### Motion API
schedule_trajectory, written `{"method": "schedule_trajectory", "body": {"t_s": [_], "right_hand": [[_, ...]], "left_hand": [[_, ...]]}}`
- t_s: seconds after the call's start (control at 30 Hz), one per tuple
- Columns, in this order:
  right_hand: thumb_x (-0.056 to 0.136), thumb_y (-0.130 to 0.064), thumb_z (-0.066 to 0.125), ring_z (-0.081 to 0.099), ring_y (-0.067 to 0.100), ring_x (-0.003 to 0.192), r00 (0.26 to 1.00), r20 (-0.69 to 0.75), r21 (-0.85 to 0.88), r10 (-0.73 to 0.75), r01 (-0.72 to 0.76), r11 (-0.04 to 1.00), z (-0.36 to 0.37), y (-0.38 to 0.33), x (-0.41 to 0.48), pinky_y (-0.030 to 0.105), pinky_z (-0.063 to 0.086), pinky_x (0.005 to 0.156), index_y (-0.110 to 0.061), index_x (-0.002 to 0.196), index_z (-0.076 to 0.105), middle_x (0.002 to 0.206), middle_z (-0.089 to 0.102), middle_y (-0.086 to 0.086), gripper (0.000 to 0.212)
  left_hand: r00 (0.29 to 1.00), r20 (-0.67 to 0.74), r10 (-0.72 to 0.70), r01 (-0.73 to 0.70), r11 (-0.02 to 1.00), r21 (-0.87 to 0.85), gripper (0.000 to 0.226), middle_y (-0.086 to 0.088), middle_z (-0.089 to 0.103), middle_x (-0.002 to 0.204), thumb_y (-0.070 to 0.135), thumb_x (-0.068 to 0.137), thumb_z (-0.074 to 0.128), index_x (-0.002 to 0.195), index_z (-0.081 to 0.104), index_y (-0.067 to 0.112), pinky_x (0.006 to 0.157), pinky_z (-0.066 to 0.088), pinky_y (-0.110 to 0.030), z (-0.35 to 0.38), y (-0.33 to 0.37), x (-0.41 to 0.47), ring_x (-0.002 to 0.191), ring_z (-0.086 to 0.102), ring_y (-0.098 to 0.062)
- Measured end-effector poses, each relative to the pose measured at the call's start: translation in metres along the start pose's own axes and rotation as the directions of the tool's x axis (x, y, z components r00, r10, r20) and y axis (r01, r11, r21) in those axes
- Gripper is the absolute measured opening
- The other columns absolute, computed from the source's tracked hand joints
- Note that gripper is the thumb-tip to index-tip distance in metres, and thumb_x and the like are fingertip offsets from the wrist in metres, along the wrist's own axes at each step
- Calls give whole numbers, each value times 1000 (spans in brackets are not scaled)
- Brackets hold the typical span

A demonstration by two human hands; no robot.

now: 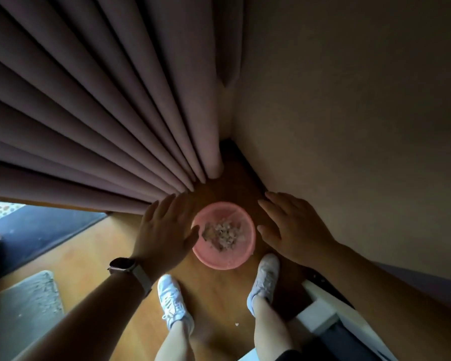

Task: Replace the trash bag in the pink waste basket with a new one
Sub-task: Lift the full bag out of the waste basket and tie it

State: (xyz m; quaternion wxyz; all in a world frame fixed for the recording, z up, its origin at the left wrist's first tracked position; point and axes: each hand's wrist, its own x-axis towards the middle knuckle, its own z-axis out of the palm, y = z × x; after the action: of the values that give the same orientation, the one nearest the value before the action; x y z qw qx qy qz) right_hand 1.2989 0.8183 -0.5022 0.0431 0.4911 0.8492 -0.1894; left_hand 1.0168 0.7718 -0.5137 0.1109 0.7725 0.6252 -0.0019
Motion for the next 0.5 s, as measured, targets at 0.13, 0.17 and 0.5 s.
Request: {"method": "schedule_trajectory", "body": {"t_s": [0.13, 0.17, 0.5], "right_hand": [[88, -52, 38, 51, 30, 124, 997, 78, 9, 18, -19, 1000, 89, 22, 12, 45, 44, 96, -17, 135, 49, 139, 53, 10, 60], [88, -54, 35, 50, 30, 126, 994, 102, 9, 33, -34, 999, 110, 27, 15, 45, 44, 97, -17, 136, 48, 140, 51, 9, 62], [90, -44, 54, 51, 25, 117, 976, 163, 86, 142, -157, 984, 276, 70, 29, 33, 40, 87, -18, 136, 44, 139, 46, 3, 54]], "left_hand": [[992, 126, -3, 3, 1000, -1, 57, -13, 56, 137, 40, 83, 62, 134, 52, 17, 99, 42, -49, 111, -22, 1, 125, 51, -35], [989, 148, -20, 21, 1000, -2, 56, -12, 57, 136, 40, 82, 63, 133, 53, 18, 99, 42, -48, 137, -28, 1, 125, 51, -35], [952, 248, -178, 193, 981, -34, 63, -12, 51, 140, 41, 85, 62, 139, 44, 15, 97, 41, -49, 318, -64, 7, 125, 48, -34]]}}
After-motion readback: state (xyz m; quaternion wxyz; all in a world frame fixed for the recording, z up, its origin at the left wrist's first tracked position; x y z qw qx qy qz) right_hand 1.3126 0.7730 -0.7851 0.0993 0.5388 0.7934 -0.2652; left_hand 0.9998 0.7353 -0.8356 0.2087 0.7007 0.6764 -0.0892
